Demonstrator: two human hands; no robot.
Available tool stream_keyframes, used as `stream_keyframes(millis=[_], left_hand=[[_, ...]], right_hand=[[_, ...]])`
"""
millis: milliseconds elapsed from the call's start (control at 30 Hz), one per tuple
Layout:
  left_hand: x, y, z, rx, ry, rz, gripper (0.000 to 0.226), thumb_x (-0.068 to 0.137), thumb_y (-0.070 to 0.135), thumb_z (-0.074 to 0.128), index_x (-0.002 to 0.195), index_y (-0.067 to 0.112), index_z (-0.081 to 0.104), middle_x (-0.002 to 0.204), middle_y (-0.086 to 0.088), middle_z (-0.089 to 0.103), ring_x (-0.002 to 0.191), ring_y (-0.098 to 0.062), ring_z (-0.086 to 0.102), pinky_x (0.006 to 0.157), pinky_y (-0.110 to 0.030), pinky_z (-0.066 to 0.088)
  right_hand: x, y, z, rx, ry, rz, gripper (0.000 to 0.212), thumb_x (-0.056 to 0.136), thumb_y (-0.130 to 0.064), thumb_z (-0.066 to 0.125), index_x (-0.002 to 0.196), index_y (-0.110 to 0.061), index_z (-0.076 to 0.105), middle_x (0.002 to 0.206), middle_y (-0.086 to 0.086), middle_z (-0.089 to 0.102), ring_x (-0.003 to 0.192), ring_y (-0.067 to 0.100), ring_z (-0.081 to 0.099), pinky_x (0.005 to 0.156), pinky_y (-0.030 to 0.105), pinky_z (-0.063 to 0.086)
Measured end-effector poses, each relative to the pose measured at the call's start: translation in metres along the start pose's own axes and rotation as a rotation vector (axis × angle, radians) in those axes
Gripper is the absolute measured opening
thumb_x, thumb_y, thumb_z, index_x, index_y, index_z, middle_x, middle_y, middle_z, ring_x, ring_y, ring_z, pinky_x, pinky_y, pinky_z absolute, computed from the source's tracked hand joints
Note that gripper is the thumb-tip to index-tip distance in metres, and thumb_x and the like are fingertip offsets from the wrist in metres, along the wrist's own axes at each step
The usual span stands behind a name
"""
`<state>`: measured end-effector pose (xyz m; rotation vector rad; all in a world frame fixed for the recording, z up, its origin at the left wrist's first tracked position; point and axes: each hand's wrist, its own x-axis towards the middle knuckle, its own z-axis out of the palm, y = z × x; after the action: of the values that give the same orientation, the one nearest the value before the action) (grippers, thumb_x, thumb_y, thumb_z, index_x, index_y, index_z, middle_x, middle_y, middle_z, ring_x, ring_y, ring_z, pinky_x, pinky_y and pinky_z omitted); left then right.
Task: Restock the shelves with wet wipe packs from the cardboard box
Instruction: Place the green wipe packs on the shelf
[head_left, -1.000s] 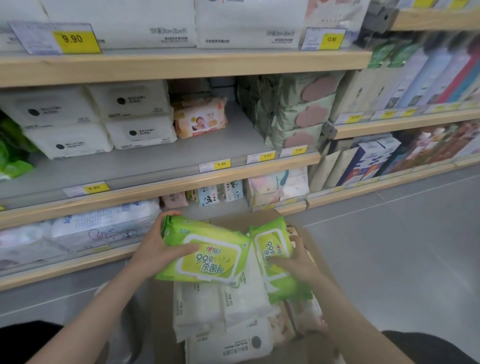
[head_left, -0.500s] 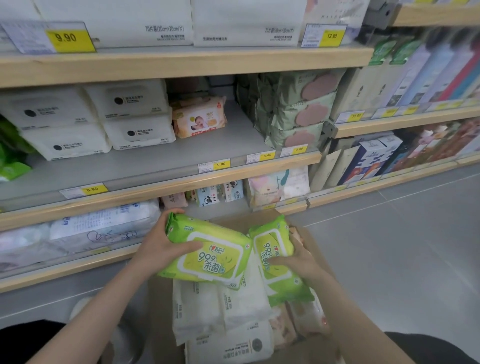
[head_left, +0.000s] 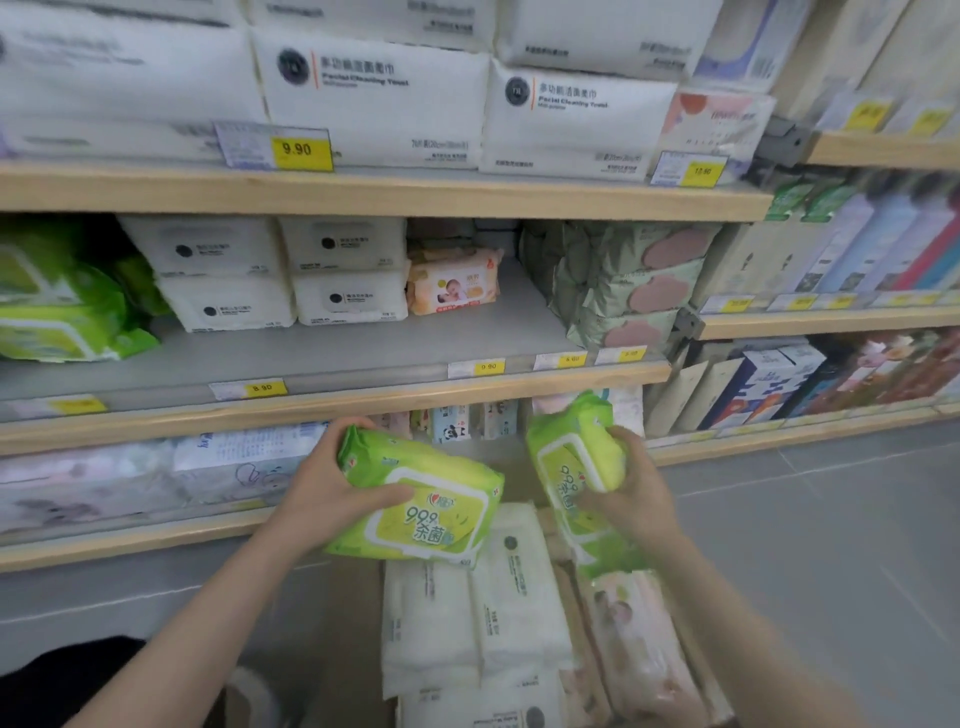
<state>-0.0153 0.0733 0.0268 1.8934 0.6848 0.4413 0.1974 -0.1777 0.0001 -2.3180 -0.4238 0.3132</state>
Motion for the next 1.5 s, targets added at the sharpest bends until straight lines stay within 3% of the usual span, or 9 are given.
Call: stream_keyframes(millis=[100,300,533,633,900,1067,1200,1333,1500], left_hand=[[-0.007,0.007,-0.033,0.069,0.114,0.01,0.077,0.044,0.038,0.091,0.108,0.035,0.048,0.097,0.02,0.055,0.089,-0.004,0.056,0.069,-0.016,0.04],[-0.02,0.01,-0.124,0.155,0.367,0.016,0.071,0.054,0.027,0.09,0.111,0.031,0.048,0.105,0.008,0.054,0.097,-0.016,0.052,0.079,-0.029,0.037],[-0.056,-0.039,-0.217,0.067,0.702,-0.051,0.071,0.038,0.046,0.087,0.095,0.042,0.046,0.106,0.006,0.052,0.098,-0.014,0.05,0.083,-0.028,0.037],[-0.066,-0.064,-0.246,0.031,0.753,-0.084,0.068,0.046,0.035,0.091,0.096,0.043,0.046,0.102,0.01,0.052,0.096,-0.012,0.052,0.079,-0.025,0.037],[-0.068,-0.125,-0.283,0.052,0.875,-0.124,0.073,0.036,0.054,0.08,0.099,0.042,0.045,0.097,0.03,0.051,0.085,0.004,0.05,0.074,-0.017,0.04],[-0.068,-0.145,-0.291,0.075,0.905,-0.139,0.073,0.045,0.033,0.092,0.1,0.041,0.045,0.096,0.026,0.053,0.089,0.005,0.051,0.073,-0.024,0.04],[-0.063,-0.15,-0.297,0.072,0.905,-0.145,0.072,0.038,0.045,0.084,0.097,0.045,0.044,0.095,0.023,0.055,0.089,0.002,0.054,0.071,-0.018,0.043],[-0.063,-0.147,-0.3,0.035,0.921,-0.144,0.076,0.037,0.046,0.083,0.103,0.04,0.046,0.097,0.024,0.055,0.086,0.008,0.053,0.071,-0.015,0.042],[-0.072,-0.154,-0.307,-0.019,0.991,-0.151,0.076,0.047,0.034,0.09,0.11,0.035,0.048,0.101,0.027,0.053,0.091,0.006,0.053,0.073,-0.016,0.042]], right_hand=[[0.01,-0.042,-0.002,-0.052,-0.026,-0.165,0.095,0.047,-0.032,0.086,0.128,-0.041,0.037,0.12,-0.001,0.054,0.108,0.025,0.052,0.091,0.044,0.045],[0.022,-0.126,0.04,-0.154,-0.157,-0.446,0.094,0.048,-0.03,0.084,0.129,-0.044,0.037,0.125,-0.001,0.054,0.112,0.026,0.051,0.092,0.043,0.045],[0.03,-0.228,0.129,-0.333,-0.245,-0.74,0.09,0.062,-0.025,0.08,0.137,-0.042,0.033,0.13,0.003,0.051,0.114,0.026,0.045,0.092,0.037,0.039],[0.033,-0.28,0.172,-0.422,-0.227,-0.865,0.089,0.065,-0.025,0.08,0.139,-0.041,0.032,0.133,0.005,0.049,0.118,0.026,0.042,0.098,0.038,0.033],[0.043,-0.385,0.291,-0.626,-0.211,-1.104,0.087,0.069,-0.026,0.075,0.141,-0.04,0.028,0.136,0.005,0.048,0.122,0.028,0.043,0.098,0.038,0.032],[0.045,-0.425,0.35,-0.608,-0.287,-1.111,0.087,0.069,-0.024,0.077,0.141,-0.038,0.03,0.137,0.008,0.049,0.125,0.029,0.042,0.101,0.039,0.032],[0.047,-0.436,0.384,-0.598,-0.491,-1.079,0.085,0.071,-0.027,0.077,0.142,-0.037,0.031,0.144,0.006,0.044,0.129,0.027,0.042,0.107,0.042,0.034],[0.05,-0.426,0.38,-0.62,-0.352,-0.972,0.082,0.072,-0.048,0.074,0.142,-0.039,0.033,0.156,0.004,0.019,0.142,0.029,0.018,0.109,0.06,0.019],[0.06,-0.395,0.374,-0.361,-0.359,-0.826,0.076,0.073,-0.049,0.075,0.139,-0.028,0.044,0.144,0.016,0.036,0.129,0.039,0.038,0.109,0.043,0.033]])
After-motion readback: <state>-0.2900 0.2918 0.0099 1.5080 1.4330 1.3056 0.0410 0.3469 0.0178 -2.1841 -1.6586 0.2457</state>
